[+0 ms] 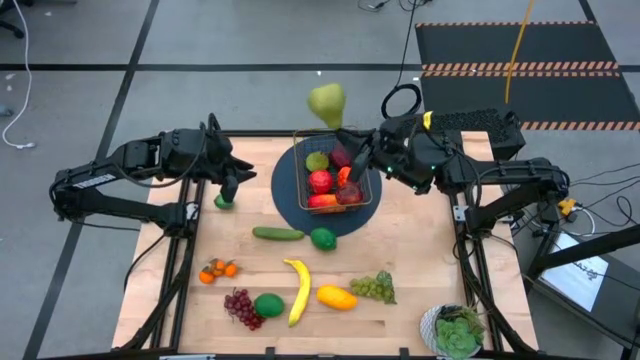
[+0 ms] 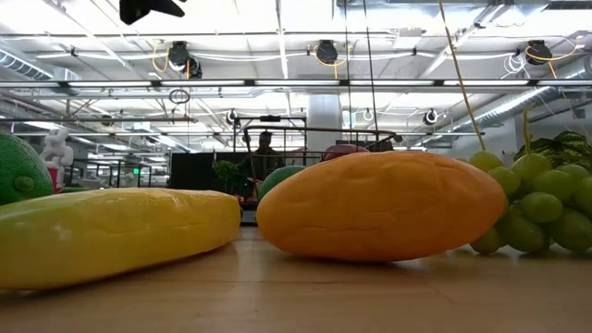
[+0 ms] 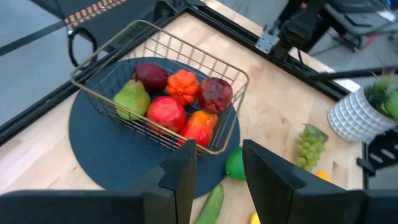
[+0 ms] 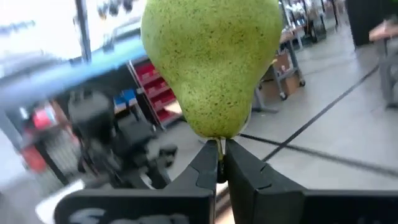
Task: Build produce basket
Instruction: Put the green pear into the gold wire basket
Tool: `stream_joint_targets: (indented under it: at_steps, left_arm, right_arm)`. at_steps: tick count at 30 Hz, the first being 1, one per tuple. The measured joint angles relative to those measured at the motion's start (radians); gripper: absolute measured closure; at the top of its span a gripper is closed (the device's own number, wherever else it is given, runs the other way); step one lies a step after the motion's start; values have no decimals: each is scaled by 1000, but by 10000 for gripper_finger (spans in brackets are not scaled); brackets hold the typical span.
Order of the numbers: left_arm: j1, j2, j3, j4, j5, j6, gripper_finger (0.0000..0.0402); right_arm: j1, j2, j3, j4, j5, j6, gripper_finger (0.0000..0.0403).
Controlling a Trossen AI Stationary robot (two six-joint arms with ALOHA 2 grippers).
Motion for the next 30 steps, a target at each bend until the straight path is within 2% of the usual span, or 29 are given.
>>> stream_joint_targets:
  at_steps: [6,20,27,30]
  left_arm:
    - [0,2,0,0,-44,-55,270]
    - [0,2,0,0,-45,-227,270]
    - [-14,2,0,0,-39,-286,270]
    - [-28,6,0,0,-41,-305,270]
  right_arm:
    - [-41,-4,0,-3,-16,187,394]
    - [-169,-71,0,-29,-318,309,394]
    - [-219,-120,0,-198,-506,295,394]
    - [-228,-142,0,-310,-556,260,394]
